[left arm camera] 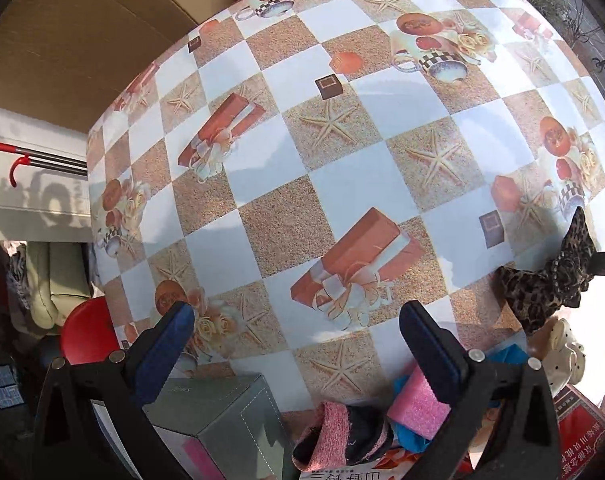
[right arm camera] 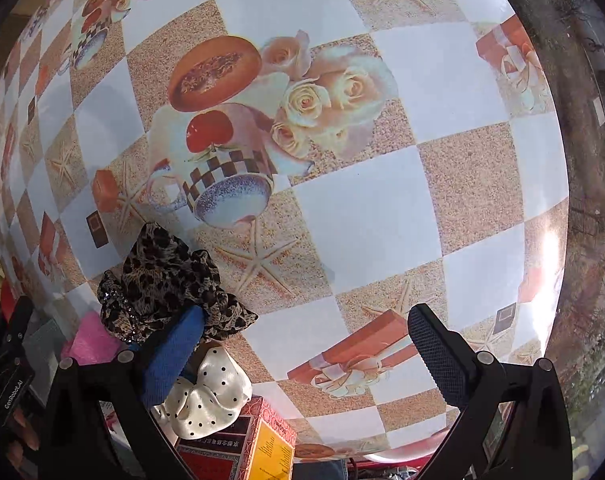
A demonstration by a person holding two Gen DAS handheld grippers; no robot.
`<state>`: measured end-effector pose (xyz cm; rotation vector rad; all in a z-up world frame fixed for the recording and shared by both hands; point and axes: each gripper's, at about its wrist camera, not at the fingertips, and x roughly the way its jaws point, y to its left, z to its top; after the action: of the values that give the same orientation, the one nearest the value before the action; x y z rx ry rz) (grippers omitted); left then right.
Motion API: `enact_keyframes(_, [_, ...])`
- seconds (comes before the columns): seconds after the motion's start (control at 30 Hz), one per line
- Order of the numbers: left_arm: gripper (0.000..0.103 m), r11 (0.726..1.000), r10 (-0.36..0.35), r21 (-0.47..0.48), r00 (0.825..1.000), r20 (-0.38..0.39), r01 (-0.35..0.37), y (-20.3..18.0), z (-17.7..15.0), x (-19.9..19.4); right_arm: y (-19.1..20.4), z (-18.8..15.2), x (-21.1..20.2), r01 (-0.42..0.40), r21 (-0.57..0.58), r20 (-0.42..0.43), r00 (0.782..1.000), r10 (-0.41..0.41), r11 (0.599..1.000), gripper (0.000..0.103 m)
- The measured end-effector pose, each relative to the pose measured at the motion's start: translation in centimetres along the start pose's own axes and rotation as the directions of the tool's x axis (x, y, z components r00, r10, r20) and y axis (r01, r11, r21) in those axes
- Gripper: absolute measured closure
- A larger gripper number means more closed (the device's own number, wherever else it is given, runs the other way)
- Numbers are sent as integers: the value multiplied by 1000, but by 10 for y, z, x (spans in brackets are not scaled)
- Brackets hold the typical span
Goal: Organize soft objects
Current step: 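Grasp a pink foam sponge with the left gripper while the right grasps the leopard-print scrunchie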
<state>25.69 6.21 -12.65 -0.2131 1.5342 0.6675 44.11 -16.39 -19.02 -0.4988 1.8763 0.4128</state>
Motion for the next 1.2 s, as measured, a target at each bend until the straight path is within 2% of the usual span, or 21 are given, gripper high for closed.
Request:
enact_keyframes(0.17, [0, 1000, -27, 14, 1000, -1, 27, 11, -7, -5, -38, -5, -17, -104, 59, 42, 994, 101, 993, 0])
enact_keyframes(0.3, [0, 995, -63, 80, 998, -24, 65, 1, -19, 1, -45, -5, -23, -188, 31, 41, 982, 187, 982, 0])
enact_keyframes(0.4, [0, 989, -69, 127, 997, -31, 73, -15, -22, 4, -17, -8, -26, -219, -39, 36, 975, 220, 975, 0])
enact_keyframes(0.5, [0, 990, -65, 123, 998, -16, 66, -24, -15, 7, 11, -9, -28, -235, -119, 27, 970, 240, 965, 0])
enact_keyframes(0.6, [0, 996, -83, 44, 996, -22, 84, -21, -1, 15, 34, -7, -21, -187, -197, 28, 980, 196, 963, 0])
enact_keyframes(0.7, [0, 990, -137, -47, 989, -62, 134, -14, 10, 29, 51, -2, -10, -131, -245, 23, 990, 141, 961, 0])
enact_keyframes(0.8, [0, 977, -196, -114, 973, -120, 182, -11, 6, 37, 56, 3, 1, -77, -267, 20, 996, 85, 961, 0])
enact_keyframes(0.87, [0, 971, -226, -115, 963, -150, 210, -11, -3, 37, 56, 6, 8, -44, -276, 13, 999, 50, 960, 0])
enact_keyframes(0.97, [0, 969, -244, -13, 953, -182, 246, -20, -17, 31, 72, 7, 18, 2, -305, 29, 1000, 7, 952, 0])
enact_keyframes(1.03, [0, 967, -204, 119, 963, -176, 227, -32, -25, 24, 93, 6, 29, 56, -328, 37, 998, -47, 943, 0])
enact_keyframes(1.13, [0, 930, -113, 334, 983, -144, 156, -55, -39, 19, 112, 4, 41, 123, -363, 39, 992, -117, 924, 0])
enact_keyframes(1.2, [0, 898, -98, 412, 984, -150, 153, -66, -46, 21, 126, 1, 50, 166, -385, 50, 986, -159, 908, 0])
